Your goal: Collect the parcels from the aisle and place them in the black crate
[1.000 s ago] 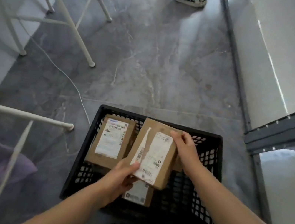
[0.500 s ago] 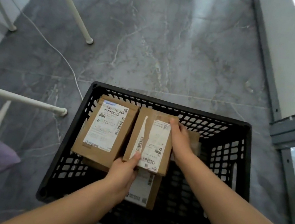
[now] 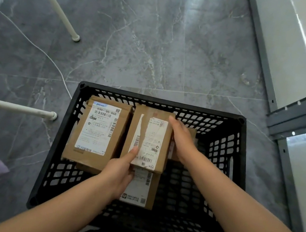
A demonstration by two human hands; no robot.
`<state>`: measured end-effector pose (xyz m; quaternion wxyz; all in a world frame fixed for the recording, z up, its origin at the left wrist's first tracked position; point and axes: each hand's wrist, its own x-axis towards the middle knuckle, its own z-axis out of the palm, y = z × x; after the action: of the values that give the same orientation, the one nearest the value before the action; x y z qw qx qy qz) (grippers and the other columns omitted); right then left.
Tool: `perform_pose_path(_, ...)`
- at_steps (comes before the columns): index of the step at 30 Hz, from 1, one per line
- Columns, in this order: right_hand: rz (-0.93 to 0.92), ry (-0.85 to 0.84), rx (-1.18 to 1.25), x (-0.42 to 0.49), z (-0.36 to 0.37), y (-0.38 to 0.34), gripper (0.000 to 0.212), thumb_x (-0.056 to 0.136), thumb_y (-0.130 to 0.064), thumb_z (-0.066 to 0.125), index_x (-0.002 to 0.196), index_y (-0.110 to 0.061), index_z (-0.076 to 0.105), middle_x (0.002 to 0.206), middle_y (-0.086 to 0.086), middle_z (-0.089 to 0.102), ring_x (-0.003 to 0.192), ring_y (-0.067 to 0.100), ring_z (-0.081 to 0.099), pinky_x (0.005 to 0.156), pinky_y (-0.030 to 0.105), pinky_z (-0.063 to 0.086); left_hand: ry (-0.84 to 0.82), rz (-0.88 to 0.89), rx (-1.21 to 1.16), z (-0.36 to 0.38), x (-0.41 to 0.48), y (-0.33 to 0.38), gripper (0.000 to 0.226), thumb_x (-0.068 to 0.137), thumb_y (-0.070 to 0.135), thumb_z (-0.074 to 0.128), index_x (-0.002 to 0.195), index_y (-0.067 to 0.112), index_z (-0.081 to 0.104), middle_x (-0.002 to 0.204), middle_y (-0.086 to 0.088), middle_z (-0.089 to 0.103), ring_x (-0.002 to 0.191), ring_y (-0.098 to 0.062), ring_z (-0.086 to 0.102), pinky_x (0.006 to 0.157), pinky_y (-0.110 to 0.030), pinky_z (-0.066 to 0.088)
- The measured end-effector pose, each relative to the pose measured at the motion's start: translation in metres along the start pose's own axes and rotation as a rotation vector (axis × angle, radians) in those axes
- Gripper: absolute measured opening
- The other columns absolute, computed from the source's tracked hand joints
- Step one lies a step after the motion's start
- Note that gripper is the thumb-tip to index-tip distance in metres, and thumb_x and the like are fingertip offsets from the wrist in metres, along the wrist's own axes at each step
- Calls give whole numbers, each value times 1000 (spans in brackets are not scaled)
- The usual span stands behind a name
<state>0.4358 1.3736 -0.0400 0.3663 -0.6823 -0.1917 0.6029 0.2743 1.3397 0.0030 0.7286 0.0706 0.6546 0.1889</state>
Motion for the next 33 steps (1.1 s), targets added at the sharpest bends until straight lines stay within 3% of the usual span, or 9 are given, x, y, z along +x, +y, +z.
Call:
perform_pose_path(2, 34, 25, -8, -17, -9, -10, 81, 75, -69, 50, 140, -22, 40, 136, -1, 53, 127, 20, 46, 109, 43, 34, -15, -83, 34, 4, -18, 6, 36, 90, 32, 59, 119, 9, 57, 116, -12, 66, 115, -27, 56, 109, -43, 35)
perform_pose_path(4, 43, 41, -18, -45, -18, -33, 67, 87, -57, 46, 143, -22, 36, 144, -3, 42, 134, 17, 36, 114, 41, 26, -19, -170, 111, 11, -50, 19, 54, 90, 33, 60, 136, 9, 44, 139, -15, 50, 136, -32, 36, 116, -49, 19)
perform_pose_path(6, 56, 50, -24, -77, -28, -64, 61, 91, -51, 44, 144, -22, 33, 150, -3, 34, 138, 17, 30, 116, 41, 23, -37, -245, 143, 18, -91, 35, 73, 88, 30, 62, 147, 8, 25, 151, -20, 29, 142, -35, 23, 117, -51, 16)
perform_pose_path(8, 52, 67, -9, -120, -37, -111, 59, 93, -49, 43, 144, -21, 34, 151, -1, 34, 140, 17, 29, 116, 41, 21, -117, -241, 174, 30, -144, 62, 76, 89, 29, 60, 149, 8, 18, 151, -21, 30, 140, -34, 29, 116, -50, 21)
perform_pose_path(12, -23, 76, 113, -214, -54, -216, 50, 98, -36, 40, 142, -12, 35, 149, 5, 38, 138, 18, 34, 116, 35, 23, -167, 125, 545, 67, -260, 121, 51, 94, 28, 52, 142, 16, 37, 140, -2, 49, 126, -19, 47, 101, -32, 39)
perform_pose_path(16, -148, 119, 172, -329, -76, -329, 45, 98, -29, 40, 139, -10, 39, 145, 9, 42, 134, 21, 40, 113, 33, 27, -256, 606, 809, 122, -398, 186, 38, 95, 23, 52, 133, 19, 48, 124, 9, 56, 110, -6, 53, 84, -14, 40)
perform_pose_path(21, -356, 231, 60, -466, -110, -470, 29, 96, -23, 47, 123, -16, 54, 131, 10, 57, 121, 20, 54, 105, 36, 39, -490, 923, 949, 199, -536, 255, 17, 94, 19, 56, 110, 22, 59, 111, -1, 64, 99, -10, 59, 92, -25, 45)
perform_pose_path(26, -542, 461, -3, -577, -139, -532, 24, 94, -22, 50, 118, -18, 57, 114, 5, 66, 104, 17, 63, 97, 37, 47, -683, 1056, 927, 255, -629, 276, 10, 94, 17, 56, 102, 20, 59, 102, -8, 64, 89, -15, 58, 72, -12, 44)
perform_pose_path(33, -583, 886, 254, -723, -155, -468, 18, 96, -21, 48, 110, -24, 59, 99, -5, 69, 92, 13, 67, 88, 30, 51, -1179, 1055, 958, 280, -719, 195, 12, 94, 13, 55, 103, 19, 60, 92, 5, 67, 76, -1, 63, 62, -6, 45)
